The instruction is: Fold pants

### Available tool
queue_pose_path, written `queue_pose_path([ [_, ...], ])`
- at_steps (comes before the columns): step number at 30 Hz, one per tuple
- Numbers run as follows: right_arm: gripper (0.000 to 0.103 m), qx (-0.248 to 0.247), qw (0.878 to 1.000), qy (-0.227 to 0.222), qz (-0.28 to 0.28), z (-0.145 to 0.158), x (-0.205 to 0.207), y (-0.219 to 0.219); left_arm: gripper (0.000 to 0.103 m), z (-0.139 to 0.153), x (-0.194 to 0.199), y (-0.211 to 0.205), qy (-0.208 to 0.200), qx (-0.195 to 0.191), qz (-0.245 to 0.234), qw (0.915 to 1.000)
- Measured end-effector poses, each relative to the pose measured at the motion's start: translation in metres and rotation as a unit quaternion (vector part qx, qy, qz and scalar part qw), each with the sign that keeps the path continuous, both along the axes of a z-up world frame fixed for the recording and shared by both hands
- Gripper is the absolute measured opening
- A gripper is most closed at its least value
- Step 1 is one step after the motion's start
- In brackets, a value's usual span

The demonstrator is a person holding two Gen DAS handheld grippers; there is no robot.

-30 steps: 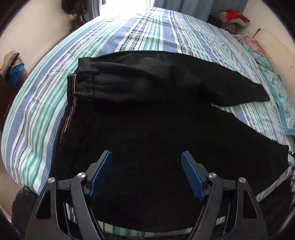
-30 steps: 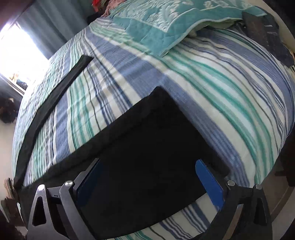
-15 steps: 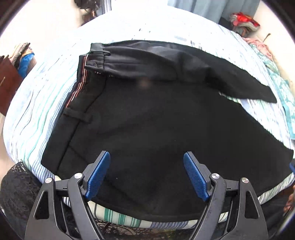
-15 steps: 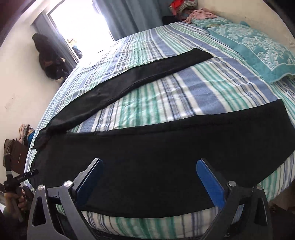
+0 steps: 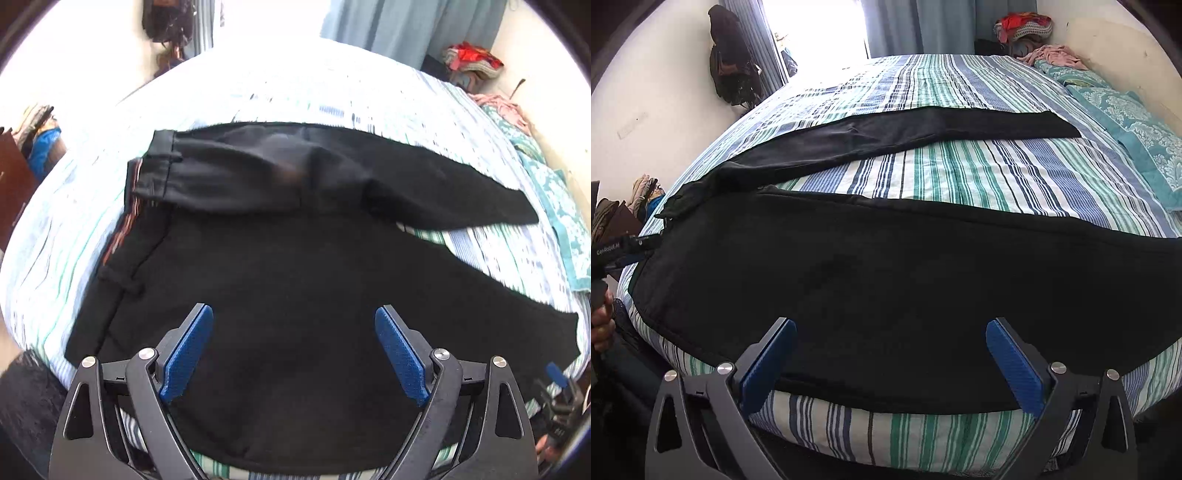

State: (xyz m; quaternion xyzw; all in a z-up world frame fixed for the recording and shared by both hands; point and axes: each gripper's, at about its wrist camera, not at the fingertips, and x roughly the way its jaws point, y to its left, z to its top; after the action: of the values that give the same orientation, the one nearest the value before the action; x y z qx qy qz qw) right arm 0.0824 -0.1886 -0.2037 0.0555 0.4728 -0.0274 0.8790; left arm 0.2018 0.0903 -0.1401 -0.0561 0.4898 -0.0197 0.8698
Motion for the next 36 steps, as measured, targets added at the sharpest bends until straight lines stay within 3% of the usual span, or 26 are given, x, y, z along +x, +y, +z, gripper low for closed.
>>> queue_pose_path([
  [4,0.102,0.026,0.999,0.004,-0.025,-0.006,0.001,-0.017,0.091,0.015,0.065,0.017,-0.032,0.005,0.052,0.9981],
  [8,0.102,0.027,0.999,-0.006,-0.028,-0.003,0.005,-0.019,0.095,-0.006,0.107,0.053,-0.018,-0.003,0.124,0.9922],
  [12,0.102,0.025,0.999,-0.001,-0.022,-0.007,0.006,-0.017,0.093,-0.049,0.112,0.089,0.054,0.035,0.180,0.9816],
  [14,0.102,0.027,0.999,-0.001,-0.024,-0.007,0.007,-0.018,0.093,-0.043,0.092,0.097,0.044,0.016,0.194,0.9798],
  [16,0.102,0.028,0.999,-0.011,-0.028,-0.003,0.005,-0.021,0.093,-0.028,0.071,0.089,0.012,0.004,0.180,0.9835],
  [21,0.102,0.013,0.998,-0.054,-0.037,0.014,0.008,-0.027,0.096,-0.004,0.040,0.034,-0.052,0.000,0.087,0.9948],
  [24,0.102,0.025,0.998,-0.038,-0.036,0.014,0.027,-0.040,0.097,-0.012,0.047,0.002,-0.054,0.001,0.058,0.9969],
  [26,0.102,0.011,0.999,-0.011,-0.043,0.014,0.043,-0.055,0.097,-0.023,0.056,-0.011,-0.039,0.008,0.051,0.9979],
  [27,0.102,-0.005,0.999,-0.018,-0.042,0.019,0.047,-0.063,0.097,-0.026,0.060,-0.016,-0.037,0.011,0.053,0.9979],
  [29,0.102,-0.059,0.994,-0.083,-0.035,0.046,0.051,-0.079,0.097,-0.035,0.061,-0.018,-0.042,0.019,0.061,0.9971],
  [31,0.103,-0.112,0.978,-0.176,-0.016,0.079,0.052,-0.097,0.097,-0.047,0.057,-0.016,-0.037,0.026,0.063,0.9970],
  [33,0.103,-0.126,0.971,-0.205,0.001,0.096,0.070,-0.125,0.097,-0.063,0.055,-0.012,-0.017,0.028,0.061,0.9976],
  [34,0.103,-0.117,0.977,-0.176,-0.010,0.095,0.090,-0.145,0.097,-0.068,0.053,-0.010,-0.020,0.025,0.060,0.9977],
  [36,0.103,-0.077,0.994,-0.052,-0.051,0.075,0.138,-0.194,0.102,-0.070,0.048,-0.009,-0.037,0.018,0.057,0.9975],
])
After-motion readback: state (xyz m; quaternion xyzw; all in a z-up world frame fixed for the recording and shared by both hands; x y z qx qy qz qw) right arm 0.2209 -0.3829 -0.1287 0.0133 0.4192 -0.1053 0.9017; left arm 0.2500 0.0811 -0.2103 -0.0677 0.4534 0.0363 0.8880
